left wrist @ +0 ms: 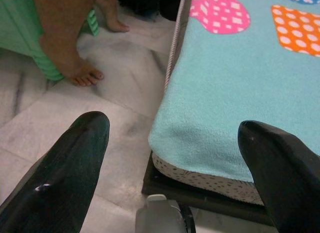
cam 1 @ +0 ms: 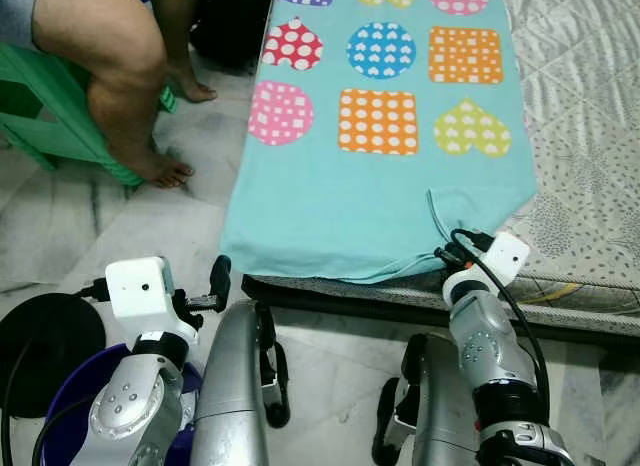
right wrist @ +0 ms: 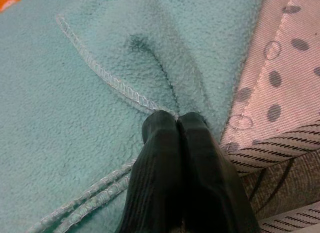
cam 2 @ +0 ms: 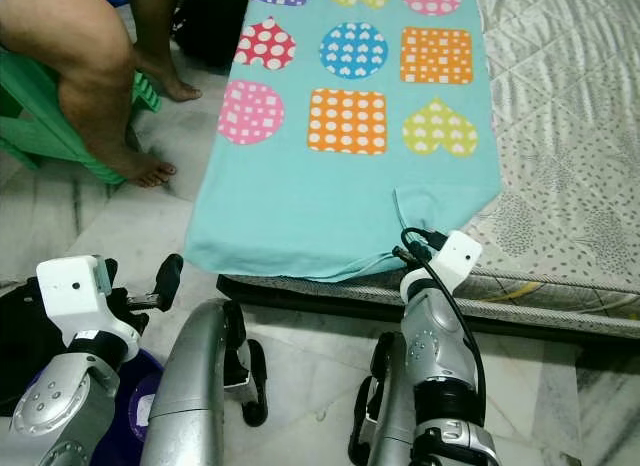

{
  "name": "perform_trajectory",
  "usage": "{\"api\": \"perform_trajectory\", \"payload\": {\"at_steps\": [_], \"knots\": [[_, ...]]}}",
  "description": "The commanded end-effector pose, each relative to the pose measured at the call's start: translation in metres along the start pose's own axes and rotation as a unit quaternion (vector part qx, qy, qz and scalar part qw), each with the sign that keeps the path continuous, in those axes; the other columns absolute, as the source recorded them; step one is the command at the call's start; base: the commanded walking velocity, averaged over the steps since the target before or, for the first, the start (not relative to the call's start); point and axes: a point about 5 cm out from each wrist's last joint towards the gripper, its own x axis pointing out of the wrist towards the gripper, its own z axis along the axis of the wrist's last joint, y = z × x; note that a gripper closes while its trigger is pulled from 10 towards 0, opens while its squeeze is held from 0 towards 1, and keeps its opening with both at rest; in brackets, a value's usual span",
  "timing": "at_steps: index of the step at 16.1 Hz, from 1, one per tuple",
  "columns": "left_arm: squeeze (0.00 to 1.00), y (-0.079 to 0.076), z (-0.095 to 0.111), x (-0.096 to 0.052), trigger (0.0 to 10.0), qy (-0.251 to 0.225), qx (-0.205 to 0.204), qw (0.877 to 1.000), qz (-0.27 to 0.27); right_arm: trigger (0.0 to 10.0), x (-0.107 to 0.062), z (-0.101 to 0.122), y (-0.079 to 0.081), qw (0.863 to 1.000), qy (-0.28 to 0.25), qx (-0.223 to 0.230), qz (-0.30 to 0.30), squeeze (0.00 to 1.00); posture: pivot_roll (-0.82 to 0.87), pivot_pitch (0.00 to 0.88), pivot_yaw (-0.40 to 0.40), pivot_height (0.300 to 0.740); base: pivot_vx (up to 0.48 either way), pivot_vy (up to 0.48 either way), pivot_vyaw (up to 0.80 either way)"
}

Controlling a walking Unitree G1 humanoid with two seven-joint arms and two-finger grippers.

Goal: Clean up the room

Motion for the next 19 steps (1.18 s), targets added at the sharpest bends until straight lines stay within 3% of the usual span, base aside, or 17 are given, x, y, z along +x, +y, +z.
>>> {"api": "perform_trajectory", "payload": {"at_steps": [1,4,8,13,19], "knots": [[0.0,0.006,-0.005,-0.002,10.0,0.011,0.003,1.0,0.01,0.0,-0.006,-0.012,-0.02,0.999,0.025,0.005,-0.039,0.0,0.15,0.36,0.046,0.587,0.0,0.0,0.0],[0.0,0.006,-0.004,0.0,10.0,0.006,0.006,1.0,0.008,0.0,-0.009,-0.009,-0.025,0.998,0.016,-0.007,-0.057,0.0,0.15,0.349,0.048,0.587,0.0,0.0,0.0],[0.0,0.008,-0.002,0.002,10.0,0.002,0.008,1.0,0.009,0.0,-0.009,0.004,-0.045,0.994,-0.012,-0.029,-0.103,0.0,0.15,0.343,0.05,0.587,0.0,0.0,0.0],[0.0,0.003,-0.004,0.005,10.0,0.002,0.005,1.0,0.0,0.0,-0.021,0.004,-0.068,0.988,-0.018,-0.051,-0.143,0.0,0.14,0.336,0.059,0.587,0.0,0.0,0.0],[0.0,0.002,-0.004,0.008,10.0,0.004,0.004,1.0,-0.01,0.0,-0.052,-0.004,-0.088,0.981,-0.006,-0.083,-0.174,0.0,0.12,0.329,0.067,0.587,0.0,0.0,0.0]]}}
